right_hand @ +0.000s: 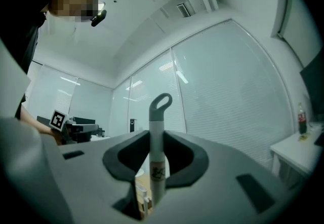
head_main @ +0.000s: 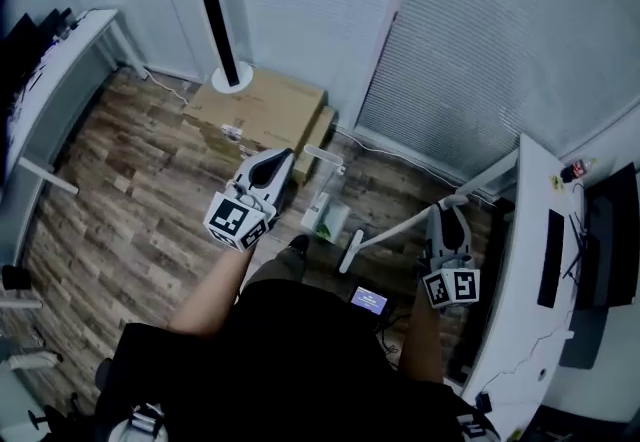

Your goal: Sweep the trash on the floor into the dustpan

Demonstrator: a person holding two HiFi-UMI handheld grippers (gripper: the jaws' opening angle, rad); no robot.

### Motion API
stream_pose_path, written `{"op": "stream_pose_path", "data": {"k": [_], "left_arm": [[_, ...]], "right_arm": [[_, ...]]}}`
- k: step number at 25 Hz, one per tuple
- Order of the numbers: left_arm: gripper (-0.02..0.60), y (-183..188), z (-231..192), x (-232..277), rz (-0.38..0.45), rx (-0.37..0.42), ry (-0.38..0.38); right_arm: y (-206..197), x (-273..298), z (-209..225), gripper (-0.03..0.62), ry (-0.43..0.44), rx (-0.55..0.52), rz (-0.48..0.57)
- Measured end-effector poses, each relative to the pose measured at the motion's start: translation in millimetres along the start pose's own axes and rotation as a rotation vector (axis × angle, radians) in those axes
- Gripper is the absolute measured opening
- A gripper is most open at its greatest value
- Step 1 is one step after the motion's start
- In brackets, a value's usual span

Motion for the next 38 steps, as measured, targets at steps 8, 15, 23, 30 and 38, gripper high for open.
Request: {"op": "stream_pose_path", "data": {"k": [8, 15, 23, 30, 38], "left_arm": [[-0.006, -6, 19, -90, -0.073, 0.0, 0.084], [-0.005, -4, 21, -140, -0.067, -0.005, 0.129], [-0.006, -17, 32, -138, -0.103, -0.021, 0.057], [-0.006, -25, 57, -177, -0.103, 0.019, -0.046], [-0.005, -32, 76, -244, -0.085, -0.032, -0.117]], "right_arm": [[-23, -45, -41, 0.092, 0.013, 0.049, -0.01], [-27, -91, -57, 0.092, -0.038, 0.052, 0.016], [-26, -119, -87, 0.092, -0.041, 0.015, 0.018], [-20, -164, -124, 0.092, -0.147, 0.012, 0.0], [-23, -215, -163, 0.094, -0.228, 0.076, -0.001]]}}
Point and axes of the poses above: the fingertips, and each gripper's own axes: x forward along the fingers, z to its right, y out of its top, the point moved 4 cm from there along -x, backward along the fingers, and after that the axes turned 8 degrees about -z, right-handed, at the moved point
